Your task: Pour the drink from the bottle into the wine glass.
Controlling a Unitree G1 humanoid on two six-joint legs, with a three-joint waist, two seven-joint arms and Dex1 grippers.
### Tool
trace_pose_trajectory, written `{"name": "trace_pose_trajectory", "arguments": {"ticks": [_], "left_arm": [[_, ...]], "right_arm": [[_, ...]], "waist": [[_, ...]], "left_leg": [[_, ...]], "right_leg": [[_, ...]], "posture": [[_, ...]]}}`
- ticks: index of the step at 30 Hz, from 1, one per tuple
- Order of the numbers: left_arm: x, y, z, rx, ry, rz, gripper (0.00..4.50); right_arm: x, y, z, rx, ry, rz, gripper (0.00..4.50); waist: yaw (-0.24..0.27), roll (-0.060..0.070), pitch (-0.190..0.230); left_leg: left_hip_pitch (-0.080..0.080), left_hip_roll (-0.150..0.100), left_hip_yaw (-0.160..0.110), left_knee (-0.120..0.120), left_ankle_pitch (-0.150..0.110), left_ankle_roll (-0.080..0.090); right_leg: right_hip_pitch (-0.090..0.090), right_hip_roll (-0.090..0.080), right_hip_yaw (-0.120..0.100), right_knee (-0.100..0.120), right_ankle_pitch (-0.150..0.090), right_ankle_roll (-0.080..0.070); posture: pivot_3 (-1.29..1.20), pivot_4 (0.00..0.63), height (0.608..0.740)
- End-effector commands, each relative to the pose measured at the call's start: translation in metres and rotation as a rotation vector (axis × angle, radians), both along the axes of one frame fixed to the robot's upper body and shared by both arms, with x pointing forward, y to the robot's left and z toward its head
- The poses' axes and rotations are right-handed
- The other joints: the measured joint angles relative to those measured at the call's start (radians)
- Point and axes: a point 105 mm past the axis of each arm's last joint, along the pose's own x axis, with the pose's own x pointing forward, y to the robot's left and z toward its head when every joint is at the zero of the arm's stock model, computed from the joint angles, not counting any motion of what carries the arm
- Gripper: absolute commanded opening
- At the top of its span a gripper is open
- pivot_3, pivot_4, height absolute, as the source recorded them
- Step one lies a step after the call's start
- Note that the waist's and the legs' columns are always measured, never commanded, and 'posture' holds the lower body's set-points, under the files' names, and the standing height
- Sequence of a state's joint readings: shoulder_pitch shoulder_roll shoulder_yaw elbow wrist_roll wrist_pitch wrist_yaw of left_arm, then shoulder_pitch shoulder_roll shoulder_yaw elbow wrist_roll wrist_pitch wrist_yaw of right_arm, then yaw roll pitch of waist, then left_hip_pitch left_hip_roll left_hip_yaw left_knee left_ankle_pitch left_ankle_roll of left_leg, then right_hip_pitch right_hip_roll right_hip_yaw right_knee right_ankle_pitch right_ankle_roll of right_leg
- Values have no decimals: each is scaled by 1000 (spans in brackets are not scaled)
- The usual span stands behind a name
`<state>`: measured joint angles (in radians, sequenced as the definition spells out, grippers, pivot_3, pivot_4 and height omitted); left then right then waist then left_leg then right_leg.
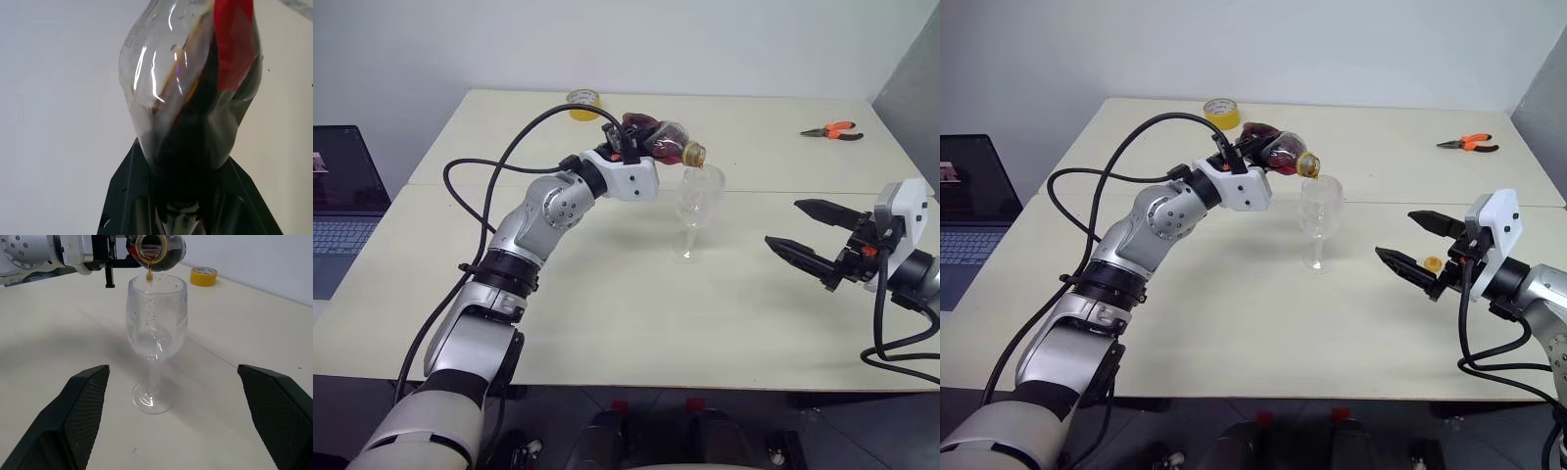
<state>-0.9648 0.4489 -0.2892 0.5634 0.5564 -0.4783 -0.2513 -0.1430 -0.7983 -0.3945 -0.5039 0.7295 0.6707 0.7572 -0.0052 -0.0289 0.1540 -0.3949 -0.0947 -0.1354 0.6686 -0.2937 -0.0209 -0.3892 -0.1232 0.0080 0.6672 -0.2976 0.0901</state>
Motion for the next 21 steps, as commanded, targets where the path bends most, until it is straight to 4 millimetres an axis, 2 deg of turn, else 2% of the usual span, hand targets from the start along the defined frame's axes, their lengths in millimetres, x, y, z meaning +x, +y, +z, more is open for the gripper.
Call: {"name": "trace_pose_trajectory", "arguments": {"ticks": [1, 21], "left_arm": [[-5, -3, 25, -8, -89, -22, 815], [-2, 1, 28, 72, -148, -6, 815]], "right_arm": [[-5, 1, 12, -4, -56, 7, 4500], [-4, 2, 8, -3, -53, 3, 4500]], "waist": [[0, 0, 0], [-1, 0, 0]], "left_leg": [[0, 0, 0, 0, 0, 0], [-4, 0, -1, 8, 0, 0]], "right_leg": [[0, 0, 0, 0, 0, 0], [-2, 0, 0, 8, 0, 0]], "posture": [[0, 150, 740], [0, 150, 740]]}}
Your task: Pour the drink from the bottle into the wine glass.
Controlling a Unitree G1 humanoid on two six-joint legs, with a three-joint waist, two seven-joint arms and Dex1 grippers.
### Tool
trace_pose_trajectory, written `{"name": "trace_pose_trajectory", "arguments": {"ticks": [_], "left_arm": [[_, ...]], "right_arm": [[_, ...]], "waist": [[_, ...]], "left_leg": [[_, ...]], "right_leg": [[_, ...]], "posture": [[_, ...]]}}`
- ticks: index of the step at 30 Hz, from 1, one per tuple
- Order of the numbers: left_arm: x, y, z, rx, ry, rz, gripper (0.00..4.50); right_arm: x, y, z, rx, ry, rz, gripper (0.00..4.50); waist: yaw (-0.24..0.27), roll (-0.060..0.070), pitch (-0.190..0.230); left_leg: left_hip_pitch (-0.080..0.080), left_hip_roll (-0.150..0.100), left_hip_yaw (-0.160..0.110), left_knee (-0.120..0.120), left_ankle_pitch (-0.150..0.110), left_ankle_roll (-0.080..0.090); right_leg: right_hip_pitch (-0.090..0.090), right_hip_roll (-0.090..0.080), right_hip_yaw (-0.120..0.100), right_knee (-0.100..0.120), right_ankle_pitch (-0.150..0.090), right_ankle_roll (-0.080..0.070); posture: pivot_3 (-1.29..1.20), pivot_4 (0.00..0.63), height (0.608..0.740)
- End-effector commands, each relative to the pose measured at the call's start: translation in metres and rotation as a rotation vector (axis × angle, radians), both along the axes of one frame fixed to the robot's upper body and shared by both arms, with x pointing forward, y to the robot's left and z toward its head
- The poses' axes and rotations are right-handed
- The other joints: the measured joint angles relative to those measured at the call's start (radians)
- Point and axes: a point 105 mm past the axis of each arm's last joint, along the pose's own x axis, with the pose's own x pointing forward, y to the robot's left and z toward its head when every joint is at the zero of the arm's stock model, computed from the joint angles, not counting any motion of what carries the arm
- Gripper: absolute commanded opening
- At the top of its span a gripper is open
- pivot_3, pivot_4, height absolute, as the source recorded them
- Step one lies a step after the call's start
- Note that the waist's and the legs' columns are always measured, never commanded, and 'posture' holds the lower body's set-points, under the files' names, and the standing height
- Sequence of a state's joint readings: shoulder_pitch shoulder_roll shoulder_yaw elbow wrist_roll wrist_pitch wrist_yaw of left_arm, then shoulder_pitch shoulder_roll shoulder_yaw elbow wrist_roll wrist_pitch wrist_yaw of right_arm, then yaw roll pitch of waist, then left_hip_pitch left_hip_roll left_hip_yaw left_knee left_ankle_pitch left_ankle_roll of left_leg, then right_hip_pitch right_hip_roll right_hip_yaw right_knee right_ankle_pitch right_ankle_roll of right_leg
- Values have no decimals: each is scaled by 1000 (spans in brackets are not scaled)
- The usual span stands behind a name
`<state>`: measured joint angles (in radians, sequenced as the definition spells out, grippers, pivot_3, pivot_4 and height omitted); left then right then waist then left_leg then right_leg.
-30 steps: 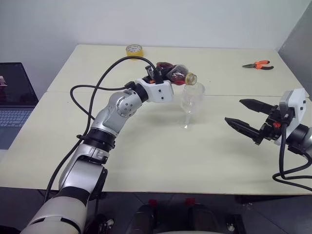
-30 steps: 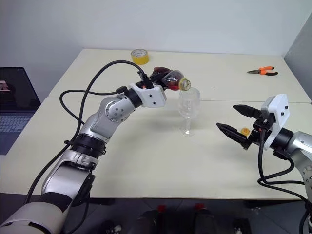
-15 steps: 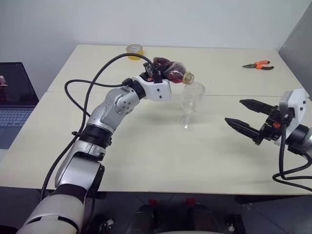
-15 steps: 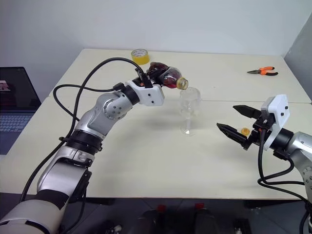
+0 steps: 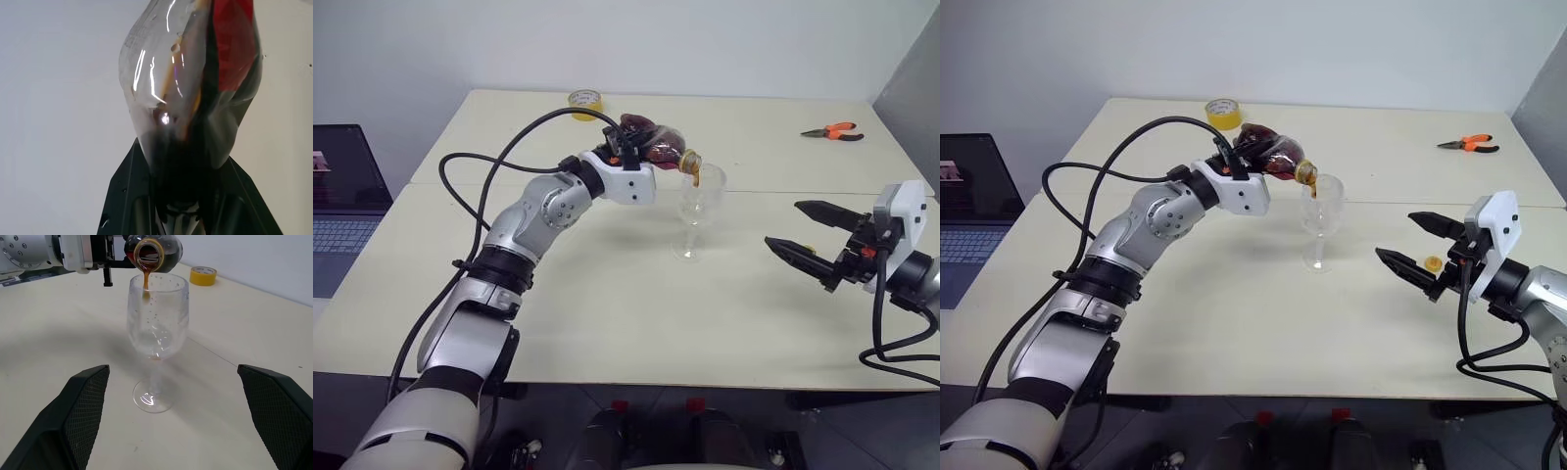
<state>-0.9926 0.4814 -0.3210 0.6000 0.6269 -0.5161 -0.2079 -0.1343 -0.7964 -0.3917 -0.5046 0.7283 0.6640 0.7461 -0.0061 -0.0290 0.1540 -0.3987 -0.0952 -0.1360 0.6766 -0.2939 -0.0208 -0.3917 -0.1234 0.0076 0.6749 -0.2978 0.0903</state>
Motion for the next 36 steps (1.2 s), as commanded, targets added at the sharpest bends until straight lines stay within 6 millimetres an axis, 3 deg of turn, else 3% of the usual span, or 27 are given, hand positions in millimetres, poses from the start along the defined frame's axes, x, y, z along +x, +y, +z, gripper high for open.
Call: {"name": "trace_pose_trajectory", "arguments": {"ticks": [1, 36], "left_arm": [[-4, -2, 29, -10, -97, -27, 815], [-1, -3, 46, 30, -190, -38, 815]], "right_arm": [[-5, 3, 10, -5, -54, 13, 4500], [-3, 4, 5, 6, -54, -5, 4500]], "waist": [[0, 0, 0], [-2, 0, 0]], "left_leg": [[0, 0, 0, 0, 0, 0], [-2, -1, 1, 1, 0, 0]], "right_leg": [[0, 0, 0, 0, 0, 0], [-4, 0, 1, 4, 0, 0]], "posture": [[0, 150, 740], [0, 150, 740]]}}
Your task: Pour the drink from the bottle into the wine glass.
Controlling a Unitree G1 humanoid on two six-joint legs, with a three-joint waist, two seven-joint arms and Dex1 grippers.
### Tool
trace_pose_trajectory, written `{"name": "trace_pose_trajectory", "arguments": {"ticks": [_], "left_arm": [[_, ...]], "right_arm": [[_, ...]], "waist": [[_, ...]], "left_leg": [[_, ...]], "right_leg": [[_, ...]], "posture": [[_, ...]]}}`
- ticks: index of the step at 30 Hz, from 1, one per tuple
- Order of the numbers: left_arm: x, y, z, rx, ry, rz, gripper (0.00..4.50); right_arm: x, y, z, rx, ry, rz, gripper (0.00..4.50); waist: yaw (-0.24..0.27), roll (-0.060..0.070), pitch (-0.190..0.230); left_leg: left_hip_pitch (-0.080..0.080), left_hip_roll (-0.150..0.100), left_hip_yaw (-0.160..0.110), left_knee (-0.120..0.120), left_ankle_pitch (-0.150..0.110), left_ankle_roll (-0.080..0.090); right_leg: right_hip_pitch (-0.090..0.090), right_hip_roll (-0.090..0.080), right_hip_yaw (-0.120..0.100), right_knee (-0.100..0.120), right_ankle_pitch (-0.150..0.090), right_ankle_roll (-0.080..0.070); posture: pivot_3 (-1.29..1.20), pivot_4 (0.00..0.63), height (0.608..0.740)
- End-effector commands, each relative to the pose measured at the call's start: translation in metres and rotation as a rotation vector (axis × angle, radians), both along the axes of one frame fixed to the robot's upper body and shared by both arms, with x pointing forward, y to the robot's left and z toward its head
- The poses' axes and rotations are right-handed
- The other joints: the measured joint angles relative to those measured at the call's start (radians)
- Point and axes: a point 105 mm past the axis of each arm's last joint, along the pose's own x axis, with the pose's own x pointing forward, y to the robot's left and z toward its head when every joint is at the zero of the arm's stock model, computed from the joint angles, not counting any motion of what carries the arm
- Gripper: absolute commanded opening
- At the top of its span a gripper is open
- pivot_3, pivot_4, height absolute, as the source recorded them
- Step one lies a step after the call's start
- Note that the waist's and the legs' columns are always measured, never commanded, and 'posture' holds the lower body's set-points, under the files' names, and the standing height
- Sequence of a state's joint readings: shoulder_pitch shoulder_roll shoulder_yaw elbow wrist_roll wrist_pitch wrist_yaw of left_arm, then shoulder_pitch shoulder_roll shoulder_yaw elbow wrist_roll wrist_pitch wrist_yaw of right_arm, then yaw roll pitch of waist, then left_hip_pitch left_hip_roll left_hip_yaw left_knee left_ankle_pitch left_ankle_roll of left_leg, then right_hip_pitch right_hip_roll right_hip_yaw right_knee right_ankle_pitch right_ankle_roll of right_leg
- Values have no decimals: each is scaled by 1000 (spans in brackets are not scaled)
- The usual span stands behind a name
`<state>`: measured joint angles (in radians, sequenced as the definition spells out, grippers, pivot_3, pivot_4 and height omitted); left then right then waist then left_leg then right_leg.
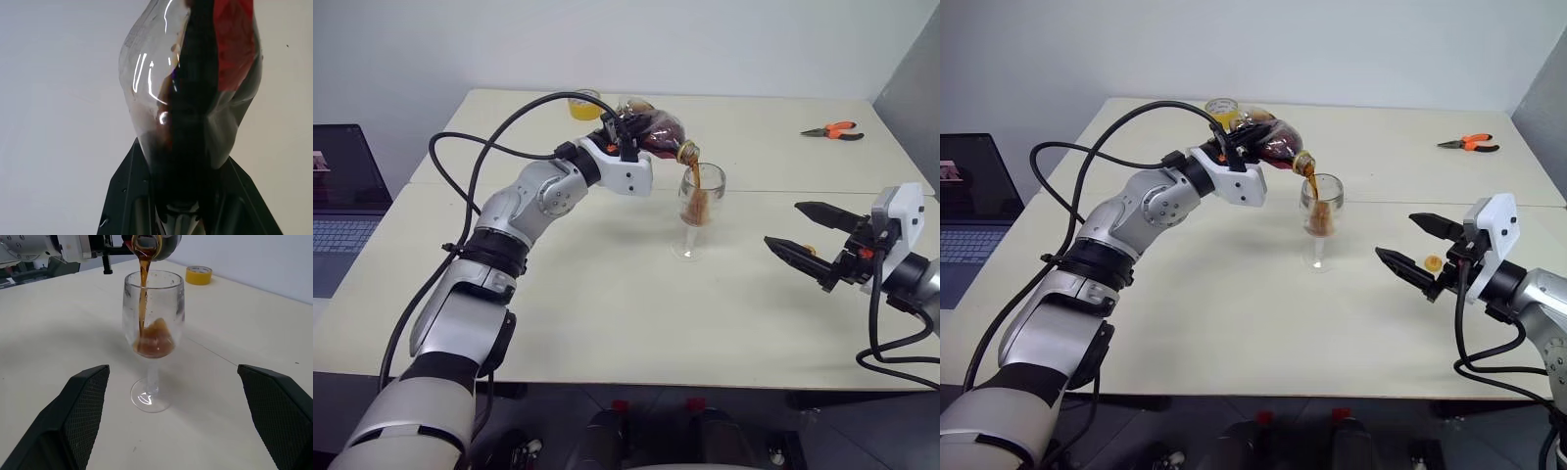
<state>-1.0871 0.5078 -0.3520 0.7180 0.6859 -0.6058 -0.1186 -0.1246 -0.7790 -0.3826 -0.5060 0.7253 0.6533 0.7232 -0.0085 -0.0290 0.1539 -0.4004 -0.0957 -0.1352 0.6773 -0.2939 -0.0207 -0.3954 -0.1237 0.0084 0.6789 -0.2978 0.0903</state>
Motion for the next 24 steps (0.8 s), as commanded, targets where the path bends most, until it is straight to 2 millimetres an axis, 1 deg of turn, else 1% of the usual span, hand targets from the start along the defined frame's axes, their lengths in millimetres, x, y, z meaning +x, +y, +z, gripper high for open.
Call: {"name": "trace_pose_trajectory", "arguments": {"ticks": [1, 24], "left_arm": [[-6, -5, 30, -17, -99, -31, 815], [-3, -4, 28, -22, -88, -19, 815]], "right_arm": [[-5, 3, 9, -11, -55, 10, 4500], [-3, 3, 9, -9, -60, 8, 4500]], "waist": [[0, 0, 0], [0, 0, 0]], "left_leg": [[0, 0, 0, 0, 0, 0], [0, 0, 0, 0, 0, 0]], "right_leg": [[0, 0, 0, 0, 0, 0], [0, 0, 0, 1, 0, 0]], "posture": [[0, 150, 740], [0, 150, 740]]}}
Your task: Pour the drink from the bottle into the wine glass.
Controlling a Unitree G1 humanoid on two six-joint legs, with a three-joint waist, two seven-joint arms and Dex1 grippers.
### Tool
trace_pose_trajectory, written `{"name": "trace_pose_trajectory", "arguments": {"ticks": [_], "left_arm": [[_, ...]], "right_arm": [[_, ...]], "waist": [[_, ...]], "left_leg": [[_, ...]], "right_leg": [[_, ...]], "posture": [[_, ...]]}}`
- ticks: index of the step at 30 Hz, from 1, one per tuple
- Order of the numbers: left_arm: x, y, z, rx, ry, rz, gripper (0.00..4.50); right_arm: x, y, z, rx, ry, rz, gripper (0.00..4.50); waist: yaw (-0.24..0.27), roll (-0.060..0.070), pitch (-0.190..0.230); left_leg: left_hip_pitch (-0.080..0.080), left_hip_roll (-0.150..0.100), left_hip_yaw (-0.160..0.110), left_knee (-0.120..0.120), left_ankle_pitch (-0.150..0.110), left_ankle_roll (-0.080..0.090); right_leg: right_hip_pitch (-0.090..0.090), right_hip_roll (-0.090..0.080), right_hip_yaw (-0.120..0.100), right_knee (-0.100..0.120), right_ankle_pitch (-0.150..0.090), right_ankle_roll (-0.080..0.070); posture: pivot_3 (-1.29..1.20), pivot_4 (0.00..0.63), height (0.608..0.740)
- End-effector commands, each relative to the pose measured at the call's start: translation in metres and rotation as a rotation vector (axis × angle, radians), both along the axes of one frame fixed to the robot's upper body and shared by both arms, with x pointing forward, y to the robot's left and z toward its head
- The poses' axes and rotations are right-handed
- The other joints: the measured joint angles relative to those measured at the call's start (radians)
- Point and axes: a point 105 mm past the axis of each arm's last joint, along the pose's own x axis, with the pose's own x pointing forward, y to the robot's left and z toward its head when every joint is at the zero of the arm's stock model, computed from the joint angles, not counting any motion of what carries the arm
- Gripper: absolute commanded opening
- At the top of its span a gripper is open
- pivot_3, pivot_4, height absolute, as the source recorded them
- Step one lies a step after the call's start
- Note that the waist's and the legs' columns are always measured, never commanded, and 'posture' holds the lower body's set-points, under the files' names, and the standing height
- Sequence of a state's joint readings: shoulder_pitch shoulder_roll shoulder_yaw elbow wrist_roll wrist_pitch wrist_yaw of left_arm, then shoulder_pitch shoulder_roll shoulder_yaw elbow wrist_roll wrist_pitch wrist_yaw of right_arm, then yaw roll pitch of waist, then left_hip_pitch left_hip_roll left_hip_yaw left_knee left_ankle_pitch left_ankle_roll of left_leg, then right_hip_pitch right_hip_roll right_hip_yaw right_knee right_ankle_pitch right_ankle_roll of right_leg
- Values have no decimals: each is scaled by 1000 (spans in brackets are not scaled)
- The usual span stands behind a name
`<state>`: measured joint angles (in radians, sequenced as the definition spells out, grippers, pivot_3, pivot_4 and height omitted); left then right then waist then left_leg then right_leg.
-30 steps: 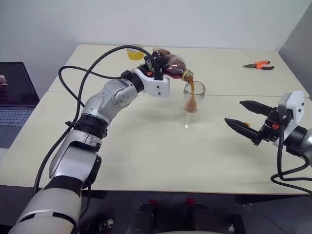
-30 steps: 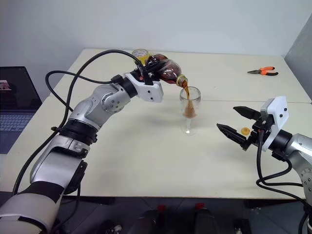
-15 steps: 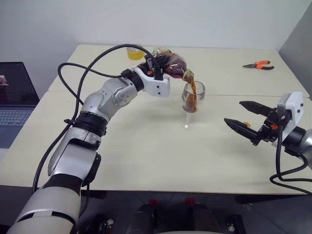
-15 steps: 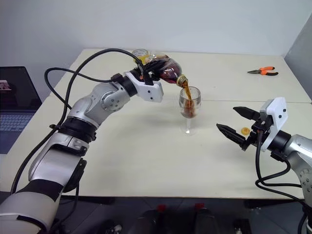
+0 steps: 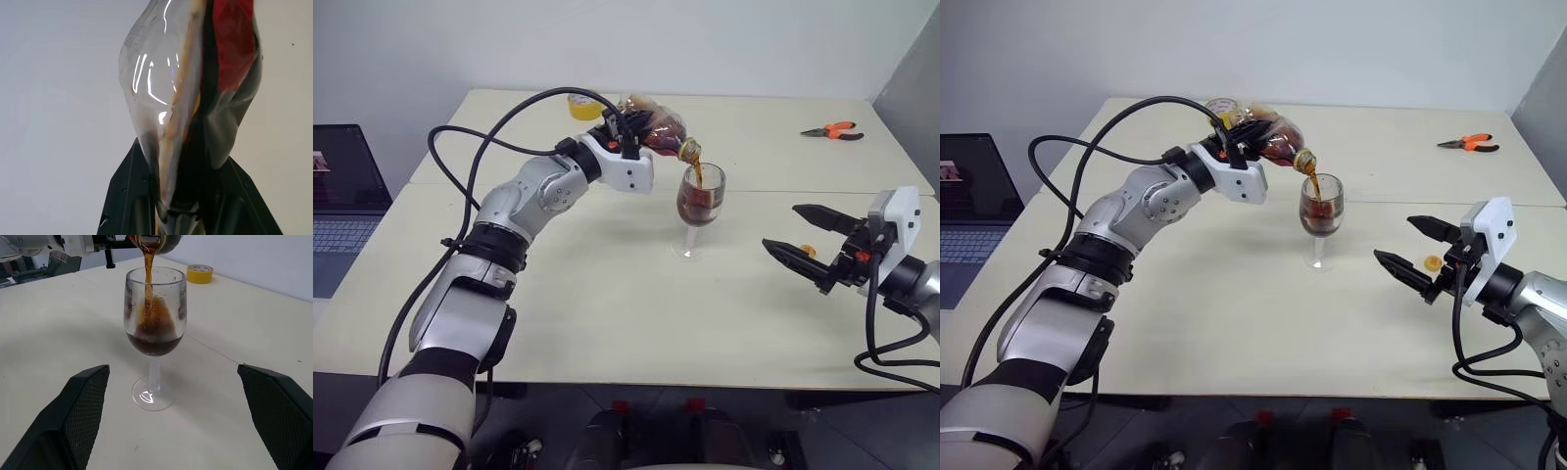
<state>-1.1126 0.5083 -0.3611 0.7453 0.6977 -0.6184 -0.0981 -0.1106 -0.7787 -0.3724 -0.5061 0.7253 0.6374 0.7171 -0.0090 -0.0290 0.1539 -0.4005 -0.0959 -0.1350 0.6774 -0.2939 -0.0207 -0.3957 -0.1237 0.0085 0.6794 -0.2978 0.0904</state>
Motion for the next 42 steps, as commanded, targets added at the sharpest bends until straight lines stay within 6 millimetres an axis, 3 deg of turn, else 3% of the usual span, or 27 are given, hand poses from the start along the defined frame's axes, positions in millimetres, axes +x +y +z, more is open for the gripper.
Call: {"name": "trace_pose_trajectory", "arguments": {"ticks": [1, 18, 25, 33, 35, 39, 42], "left_arm": [[-4, -2, 24, -28, -68, -17, 815], [-5, -1, 23, -56, -49, -18, 815], [-5, 1, 28, -295, 92, -60, 815], [-15, -10, 27, -547, 316, -212, 815], [-14, -6, 23, -670, 405, -228, 815], [-3, 37, -8, -1022, 625, -117, 815], [-9, 64, -30, -1151, 661, -31, 815]], "right_arm": [[-3, 3, 12, -10, -64, 8, 4500], [-1, 5, 14, -6, -69, 23, 4500], [-1, 6, 13, -7, -61, 29, 4500], [-1, 6, 11, -10, -54, 30, 4500], [-1, 6, 10, -9, -50, 33, 4500], [2, 15, 18, 39, -76, 74, 4500], [-1, 22, 19, 62, -66, 117, 4500]], "waist": [[0, 0, 0], [0, 0, 0], [-1, 0, 0], [-5, 0, 0], [-8, 0, 0], [-26, 1, -1], [-36, 2, -1]], "left_leg": [[0, 0, 0, 0, 0, 0], [0, 0, 0, 0, 0, 0], [0, 0, 0, 1, 0, 0], [0, 0, -1, 1, 0, 0], [0, 0, 0, 1, 0, 0], [0, 1, -1, 1, 0, 0], [1, 2, -1, 0, 0, 0]], "right_leg": [[0, 0, 0, 0, 0, 0], [0, 0, 0, 0, 0, 0], [0, 0, 0, 0, 0, 0], [0, 0, 0, 0, 0, 0], [0, 0, 0, 0, 0, 0], [0, 0, 0, 1, 0, 0], [-1, 1, 0, 1, 0, 0]], "posture": [[0, 150, 740], [0, 150, 740], [0, 150, 740], [0, 150, 740], [0, 150, 740], [0, 150, 740], [0, 150, 740]]}}
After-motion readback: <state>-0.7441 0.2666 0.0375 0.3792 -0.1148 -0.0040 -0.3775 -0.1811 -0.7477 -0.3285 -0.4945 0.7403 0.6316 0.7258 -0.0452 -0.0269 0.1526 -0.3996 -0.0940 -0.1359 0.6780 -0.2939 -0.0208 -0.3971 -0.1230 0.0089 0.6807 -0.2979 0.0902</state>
